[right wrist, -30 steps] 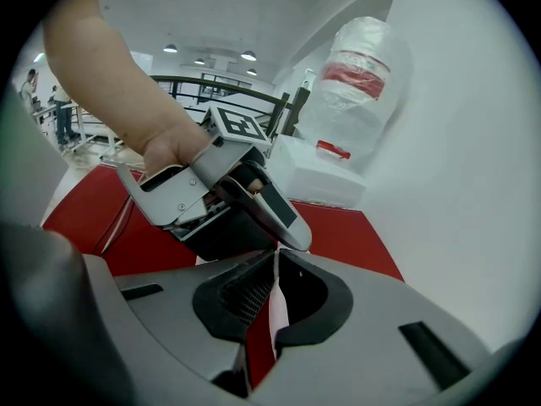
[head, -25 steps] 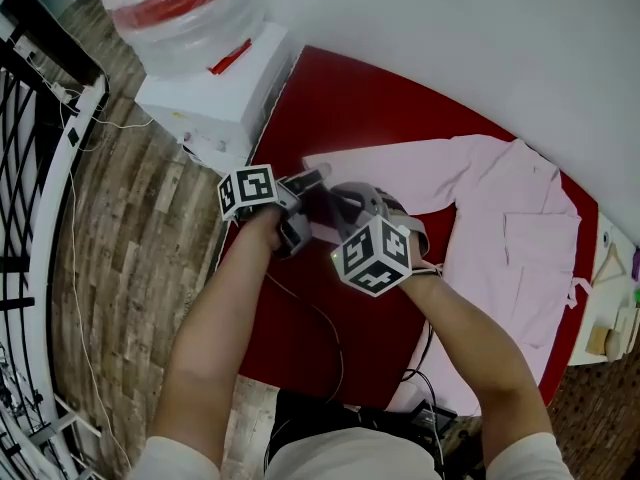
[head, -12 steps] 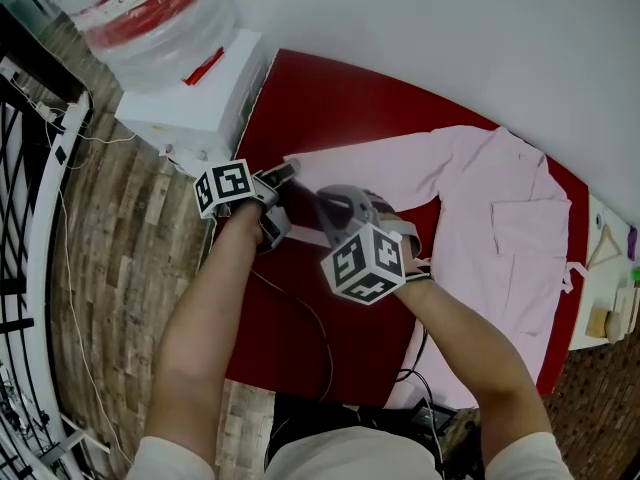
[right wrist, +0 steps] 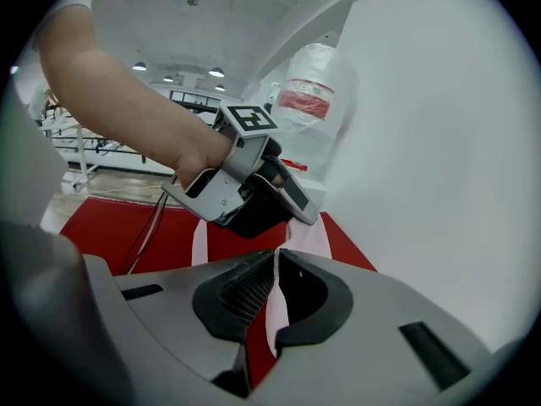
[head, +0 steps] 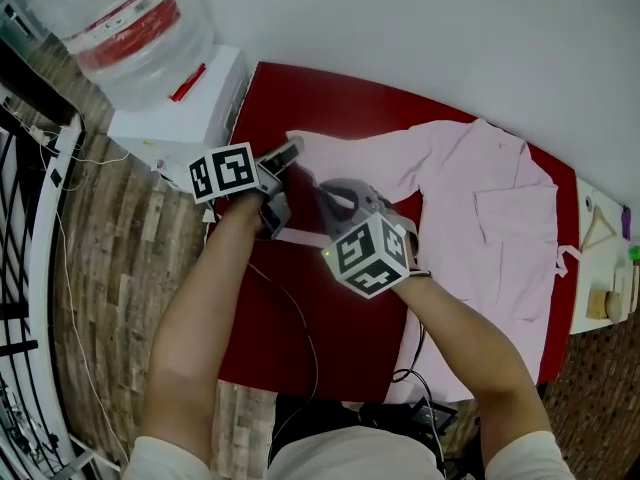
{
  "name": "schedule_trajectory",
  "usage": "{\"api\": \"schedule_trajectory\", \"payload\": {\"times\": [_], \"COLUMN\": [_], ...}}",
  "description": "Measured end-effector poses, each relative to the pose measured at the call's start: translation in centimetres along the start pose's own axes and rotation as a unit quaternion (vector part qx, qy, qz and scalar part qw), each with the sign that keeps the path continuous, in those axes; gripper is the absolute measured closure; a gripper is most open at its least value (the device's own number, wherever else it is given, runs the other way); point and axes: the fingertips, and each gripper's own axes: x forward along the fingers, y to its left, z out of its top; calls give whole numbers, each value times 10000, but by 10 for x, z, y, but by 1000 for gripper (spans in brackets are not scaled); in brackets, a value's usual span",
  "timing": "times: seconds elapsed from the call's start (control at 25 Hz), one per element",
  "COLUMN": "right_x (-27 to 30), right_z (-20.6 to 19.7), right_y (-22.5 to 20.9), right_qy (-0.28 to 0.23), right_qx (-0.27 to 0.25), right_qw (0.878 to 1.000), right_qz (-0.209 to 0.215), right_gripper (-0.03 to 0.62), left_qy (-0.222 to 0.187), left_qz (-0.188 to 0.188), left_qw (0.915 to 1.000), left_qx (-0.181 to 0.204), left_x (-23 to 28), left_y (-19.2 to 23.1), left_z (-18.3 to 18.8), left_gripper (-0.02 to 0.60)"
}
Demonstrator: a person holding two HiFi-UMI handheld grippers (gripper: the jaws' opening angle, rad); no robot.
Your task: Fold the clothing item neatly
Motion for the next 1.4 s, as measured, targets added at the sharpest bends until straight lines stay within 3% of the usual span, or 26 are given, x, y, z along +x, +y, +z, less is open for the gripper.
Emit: {"api": "schedule_trajectory", "payload": {"times": [0.36, 0.72, 0.96, 1.4], "right_x": [-34, -87, -128, -200], "right_z": [4, 3, -7, -66], "right_y": [-19, -65, -95, -156], "right_qy": [-178, -608, -921, -1141], "right_qx": [371, 1209, 1590, 2165], "right_qw": [9987, 9886, 9797, 9641], "right_qz": [-292, -656, -803, -1035], "right_gripper": [565, 565, 565, 565], "left_qy": [140, 92, 162, 518], "left_qz": [-211, -726, -863, -1092], "left_qw": [9986, 9898, 9814, 9706], "left_qx": [466, 1221, 1708, 2083], "left_x": [20, 53, 83, 165], "left_y": [-50, -144, -204, -290], "left_z": [6, 18, 7, -40], "left_gripper": [563, 563, 563, 563]}}
